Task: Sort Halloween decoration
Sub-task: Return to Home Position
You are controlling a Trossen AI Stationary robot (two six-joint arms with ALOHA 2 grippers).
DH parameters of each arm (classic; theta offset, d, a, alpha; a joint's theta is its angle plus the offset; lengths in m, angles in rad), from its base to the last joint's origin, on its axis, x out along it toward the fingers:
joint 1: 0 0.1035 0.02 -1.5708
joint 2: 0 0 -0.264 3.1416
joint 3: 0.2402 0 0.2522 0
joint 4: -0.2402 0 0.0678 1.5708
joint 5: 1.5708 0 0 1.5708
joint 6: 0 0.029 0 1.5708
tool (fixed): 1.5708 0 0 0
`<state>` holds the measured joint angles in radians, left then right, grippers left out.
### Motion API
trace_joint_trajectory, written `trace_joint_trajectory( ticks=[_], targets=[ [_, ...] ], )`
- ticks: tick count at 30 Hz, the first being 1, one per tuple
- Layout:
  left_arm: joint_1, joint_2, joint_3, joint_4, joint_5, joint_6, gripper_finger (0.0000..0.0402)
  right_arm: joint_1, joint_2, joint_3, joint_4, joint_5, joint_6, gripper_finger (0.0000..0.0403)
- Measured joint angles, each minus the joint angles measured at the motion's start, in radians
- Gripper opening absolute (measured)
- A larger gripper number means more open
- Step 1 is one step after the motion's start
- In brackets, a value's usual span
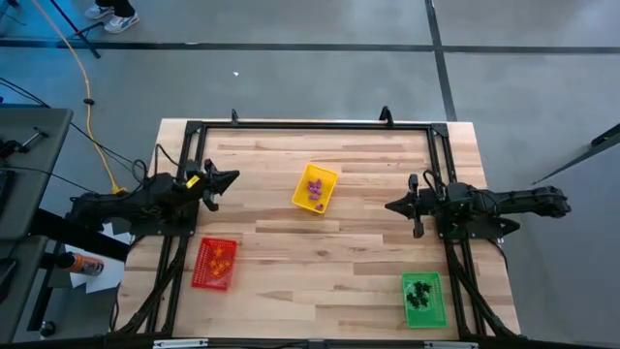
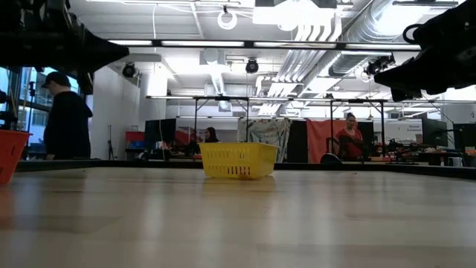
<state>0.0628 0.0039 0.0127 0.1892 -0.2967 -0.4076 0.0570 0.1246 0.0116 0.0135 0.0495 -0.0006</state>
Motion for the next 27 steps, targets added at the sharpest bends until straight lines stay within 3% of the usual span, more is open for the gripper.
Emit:
trace_joint_trajectory(
  ticks=[7, 11, 27],
  targets=[
    [-0.037, 0.000, 0.000, -0.038, -0.001, 0.000, 0.0003, 0.004, -0.125, 0.000, 0.001, -0.001, 0.000, 0.0000],
    [-0.047, -0.001, 0.000, -0.082, 0.000, -0.001, 0.0003, 0.005, -0.124, -0.002, 0.092, 0.001, 0.000, 0.0000],
    [-0.077, 0.001, 0.000, -0.141, 0.041, -0.001, 0.0003, 0.005, -0.111, -0.002, 0.054, 0.004, 0.000, 0.0000]
  ],
)
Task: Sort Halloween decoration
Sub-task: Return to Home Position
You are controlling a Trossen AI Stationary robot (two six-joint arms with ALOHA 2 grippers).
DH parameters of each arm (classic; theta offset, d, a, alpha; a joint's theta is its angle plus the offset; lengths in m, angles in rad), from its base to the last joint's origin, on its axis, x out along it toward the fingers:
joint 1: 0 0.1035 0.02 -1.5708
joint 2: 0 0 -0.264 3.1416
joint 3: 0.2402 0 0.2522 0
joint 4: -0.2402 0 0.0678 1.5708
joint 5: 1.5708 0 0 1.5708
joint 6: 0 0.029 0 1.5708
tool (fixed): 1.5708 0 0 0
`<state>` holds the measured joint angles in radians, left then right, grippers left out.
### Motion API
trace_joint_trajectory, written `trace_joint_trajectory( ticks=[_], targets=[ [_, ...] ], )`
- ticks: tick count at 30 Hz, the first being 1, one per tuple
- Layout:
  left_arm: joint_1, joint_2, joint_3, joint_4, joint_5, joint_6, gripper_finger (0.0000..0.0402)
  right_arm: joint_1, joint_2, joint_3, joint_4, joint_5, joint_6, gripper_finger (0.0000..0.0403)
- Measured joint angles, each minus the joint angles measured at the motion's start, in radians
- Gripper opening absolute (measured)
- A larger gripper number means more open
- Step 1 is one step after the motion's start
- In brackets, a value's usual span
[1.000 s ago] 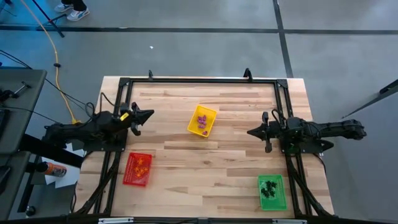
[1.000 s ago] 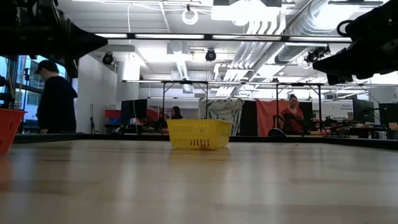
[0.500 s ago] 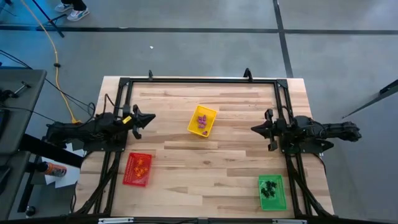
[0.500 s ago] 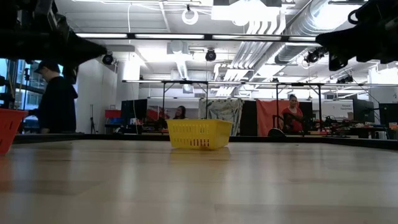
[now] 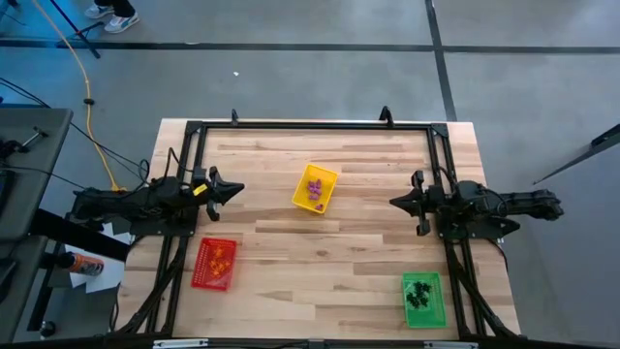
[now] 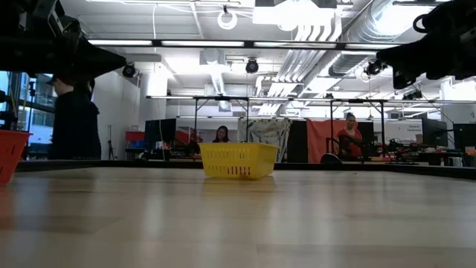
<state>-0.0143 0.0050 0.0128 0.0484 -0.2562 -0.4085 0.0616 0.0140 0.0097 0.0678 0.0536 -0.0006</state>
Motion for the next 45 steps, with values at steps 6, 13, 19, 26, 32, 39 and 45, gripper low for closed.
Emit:
trace_joint_trajectory(
  ticks=[6, 13, 19, 26, 32, 39, 45],
  targets=[
    [0.000, 0.016, 0.000, 0.001, 0.000, 0.000, 0.0003, 0.000, 0.000, 0.000, -0.044, 0.000, 0.000, 0.0000],
    [0.000, 0.018, 0.000, 0.001, 0.000, 0.000, 0.0003, 0.000, 0.000, 0.000, -0.044, -0.001, 0.000, 0.0000],
    [0.000, 0.018, 0.000, 0.001, 0.000, 0.000, 0.0003, 0.000, 0.000, -0.001, -0.043, 0.000, 0.000, 0.0000],
    [0.000, 0.018, 0.000, 0.001, 0.000, 0.000, 0.0003, 0.000, 0.000, -0.001, -0.043, 0.000, 0.000, 0.0000],
    [0.000, 0.018, 0.000, 0.001, 0.000, 0.000, 0.0003, 0.000, 0.000, -0.001, -0.043, -0.001, 0.000, 0.0000],
    [0.000, 0.018, 0.000, 0.001, 0.000, 0.000, 0.0003, 0.000, 0.000, -0.001, -0.043, 0.000, 0.000, 0.0000],
    [0.000, 0.018, 0.000, 0.001, 0.000, 0.000, 0.0003, 0.000, 0.000, -0.001, -0.043, -0.001, 0.000, 0.0000]
  ],
)
